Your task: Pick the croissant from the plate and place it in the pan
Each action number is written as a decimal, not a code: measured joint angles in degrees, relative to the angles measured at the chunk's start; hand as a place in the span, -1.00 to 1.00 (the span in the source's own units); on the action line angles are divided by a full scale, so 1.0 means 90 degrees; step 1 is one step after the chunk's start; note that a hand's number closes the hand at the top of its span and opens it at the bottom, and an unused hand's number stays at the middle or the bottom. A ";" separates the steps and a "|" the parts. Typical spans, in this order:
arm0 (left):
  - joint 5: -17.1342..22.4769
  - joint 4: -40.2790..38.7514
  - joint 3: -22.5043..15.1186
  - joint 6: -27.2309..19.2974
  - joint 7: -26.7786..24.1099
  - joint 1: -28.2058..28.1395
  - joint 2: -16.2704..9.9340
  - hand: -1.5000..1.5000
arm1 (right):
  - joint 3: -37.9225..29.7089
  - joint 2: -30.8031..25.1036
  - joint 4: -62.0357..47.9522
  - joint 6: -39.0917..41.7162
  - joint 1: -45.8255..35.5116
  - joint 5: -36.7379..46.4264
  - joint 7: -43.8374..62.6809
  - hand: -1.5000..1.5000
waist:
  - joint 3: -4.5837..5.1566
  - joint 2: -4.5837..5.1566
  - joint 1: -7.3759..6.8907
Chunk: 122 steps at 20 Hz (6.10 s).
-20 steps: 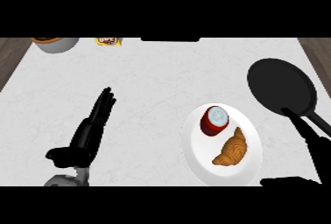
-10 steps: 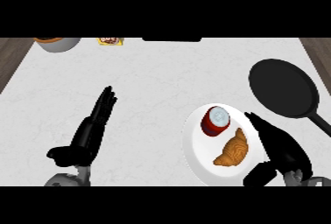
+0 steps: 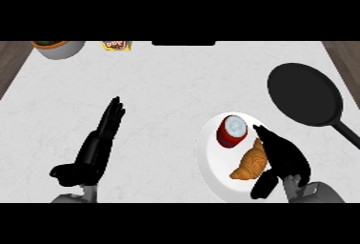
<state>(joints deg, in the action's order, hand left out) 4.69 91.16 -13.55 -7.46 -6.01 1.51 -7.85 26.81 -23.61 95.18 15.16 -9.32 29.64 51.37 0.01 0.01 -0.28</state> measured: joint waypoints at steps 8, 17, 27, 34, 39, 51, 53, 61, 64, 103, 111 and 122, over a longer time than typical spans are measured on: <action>-0.0073 -0.0089 0.0267 0.0283 -0.0039 0.0018 0.0112 0.00 | -0.0352 0.0536 -0.0106 0.0021 0.0262 0.0589 -0.0179 -1.00 | 0.0000 -0.0003 0.0025; -0.0304 0.0093 0.0337 0.0349 0.0121 -0.0040 0.0298 0.00 | -0.0906 0.0920 -0.1336 -0.0132 0.0086 0.1097 -0.1113 -1.00 | -0.0001 -0.0001 0.0017; -0.0393 -0.0036 0.0448 0.0431 0.0123 0.0054 0.0437 0.00 | -0.0877 0.0969 -0.2165 0.0075 -0.0171 0.1580 -0.1787 1.00 | 0.0104 -0.0092 0.0020; -0.0381 -0.0125 0.0545 0.0519 0.0015 0.0018 0.0440 0.00 | -0.0787 0.0872 -0.2109 -0.0175 -0.0050 0.1997 -0.2215 1.00 | 0.0112 -0.0115 0.0014; -0.0473 -0.0106 0.0493 0.0538 -0.0096 -0.0106 0.0486 0.00 | -0.0761 0.0766 -0.1856 -0.0510 0.0066 0.2335 -0.2613 1.00 | 0.0075 -0.0080 0.0022; -0.0419 -0.0015 0.0593 0.0565 0.0059 -0.0076 0.0480 0.00 | -0.0331 0.0636 -0.0060 -0.1652 0.0367 0.2688 -0.4166 1.00 | 0.0004 -0.0031 0.0079; -0.0439 -0.0090 0.0594 0.0555 0.0042 -0.0030 0.0505 0.00 | -0.0433 0.0641 0.0365 -0.1929 0.0484 0.2745 -0.4181 1.00 | 0.0003 -0.0029 0.0100; -0.0525 -0.0032 0.0525 0.0524 0.0065 -0.0055 0.0590 0.00 | -0.1507 0.0763 0.1292 -0.2189 0.0657 0.1911 -0.4158 1.00 | -0.0001 -0.0012 0.0066; -0.0494 -0.0056 0.0611 0.0548 0.0092 0.0054 0.0574 0.00 | -0.1995 0.0883 0.0968 -0.2312 0.0545 0.1519 -0.4281 1.00 | 0.0000 -0.0004 0.0046; -0.0578 -0.0146 0.0416 0.0842 0.0095 0.0410 0.0749 0.00 | -0.5218 -0.0802 -0.9223 -0.3101 -0.4123 0.0653 -0.8503 -1.00 | -0.0046 0.0244 -0.0573; -0.0579 -0.0166 0.0520 0.0838 0.0059 0.0364 0.0673 0.00 | -0.6137 -0.0787 -0.9265 -0.2795 -0.4275 -0.0281 -0.9449 -1.00 | -0.0052 0.0217 -0.0452; -0.0580 -0.0070 0.0576 0.0756 0.0133 0.0229 0.0681 0.00 | -0.6977 -0.1760 -0.9668 -0.0273 -0.3835 -0.1234 -1.0102 -1.00 | -0.0042 0.0145 -0.0259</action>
<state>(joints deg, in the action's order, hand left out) -0.53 90.53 -8.37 -0.66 -4.81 3.58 -1.72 -35.98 -39.45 8.18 12.70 -43.83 18.53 -39.54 -0.37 1.31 -2.61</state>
